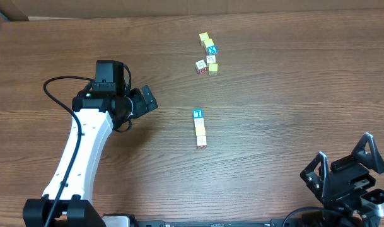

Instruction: Flip 4 blocks

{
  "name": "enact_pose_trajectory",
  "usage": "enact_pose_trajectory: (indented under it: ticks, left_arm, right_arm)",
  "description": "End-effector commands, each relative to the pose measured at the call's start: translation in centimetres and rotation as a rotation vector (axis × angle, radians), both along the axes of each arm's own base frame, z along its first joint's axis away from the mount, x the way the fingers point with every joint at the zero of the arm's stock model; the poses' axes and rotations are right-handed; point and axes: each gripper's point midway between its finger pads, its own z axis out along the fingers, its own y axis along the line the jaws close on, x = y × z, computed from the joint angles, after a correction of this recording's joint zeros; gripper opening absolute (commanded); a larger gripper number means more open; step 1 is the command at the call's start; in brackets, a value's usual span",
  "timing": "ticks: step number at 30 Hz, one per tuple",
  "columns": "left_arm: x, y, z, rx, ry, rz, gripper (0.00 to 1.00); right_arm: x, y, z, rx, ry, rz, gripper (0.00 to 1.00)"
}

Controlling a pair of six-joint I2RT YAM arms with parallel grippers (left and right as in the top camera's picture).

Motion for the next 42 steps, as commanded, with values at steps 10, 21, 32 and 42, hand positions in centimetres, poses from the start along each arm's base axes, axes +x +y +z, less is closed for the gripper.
enact_pose_trajectory:
  ticks: [10, 21, 32, 42]
  left_arm:
    - [0.2, 0.1, 0.0, 0.014, -0.002, -0.007, 1.0]
    - [0.2, 0.1, 0.0, 0.014, -0.002, -0.007, 0.99]
    - [0.2, 0.1, 0.0, 0.014, -0.002, -0.007, 1.0]
    - [0.2, 0.1, 0.0, 0.014, -0.002, -0.007, 1.0]
  right_arm:
    - [6.6, -0.4, -7.9, -0.055, 0.392, -0.075, 1.0]
    - [9.3, -2.4, -14.6, -0.025, 0.692, -0.189, 1.0]
    - [9.9, -2.2, -19.8, -0.208, 0.884, -0.258, 1.0]
    - [9.9, -2.0, -20.4, -0.23, 0.902, -0.249, 1.0]
